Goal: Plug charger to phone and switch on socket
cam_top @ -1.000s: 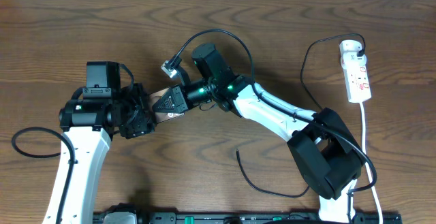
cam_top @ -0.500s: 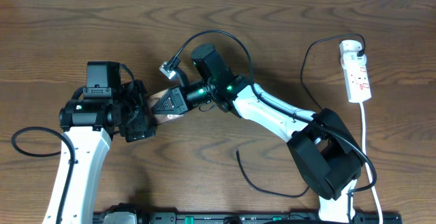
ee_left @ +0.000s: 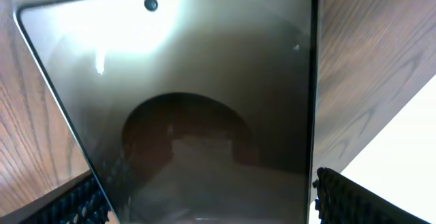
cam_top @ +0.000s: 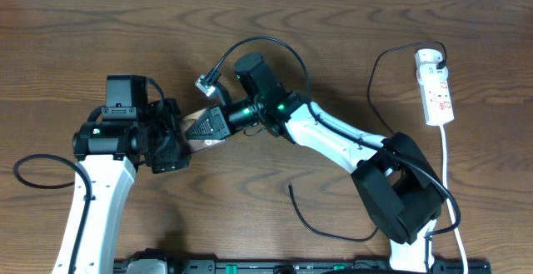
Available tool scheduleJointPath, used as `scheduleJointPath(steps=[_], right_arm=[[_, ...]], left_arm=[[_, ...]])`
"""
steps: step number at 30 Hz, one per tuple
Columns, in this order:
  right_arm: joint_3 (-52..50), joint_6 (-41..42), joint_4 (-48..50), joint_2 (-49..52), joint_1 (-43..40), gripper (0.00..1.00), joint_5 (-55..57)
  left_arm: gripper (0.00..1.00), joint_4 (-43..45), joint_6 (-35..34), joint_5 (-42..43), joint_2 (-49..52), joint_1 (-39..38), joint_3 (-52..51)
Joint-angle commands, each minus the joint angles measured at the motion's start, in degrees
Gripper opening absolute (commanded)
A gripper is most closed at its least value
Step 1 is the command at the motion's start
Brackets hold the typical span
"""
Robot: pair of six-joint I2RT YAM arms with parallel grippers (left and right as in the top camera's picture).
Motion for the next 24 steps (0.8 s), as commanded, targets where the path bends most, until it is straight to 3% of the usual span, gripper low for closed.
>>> scheduleJointPath(steps=[1, 13, 20, 24], right_arm=[[1.0, -0.9, 0.6, 0.2, -1.2, 0.01, -2.7], [1.0, -0.5, 0.6, 0.2, -4.1, 0.01, -2.0], [1.0, 3.7, 0.6, 0.2, -7.8, 0.01, -0.8], [1.0, 10.9, 0.6, 0.2, -10.5, 0.01, 2.7]], left_arm=[[0.92, 0.4, 4.4, 1.2, -0.2, -0.3, 1.3], [0.92, 6.0, 14.0, 10.3, -0.4, -0.3, 1.3], [0.92, 11.3, 20.7, 16.6, -1.5, -0.3, 1.3], [0.92, 14.0, 23.7, 19.4, -2.6, -0.3, 1.3]])
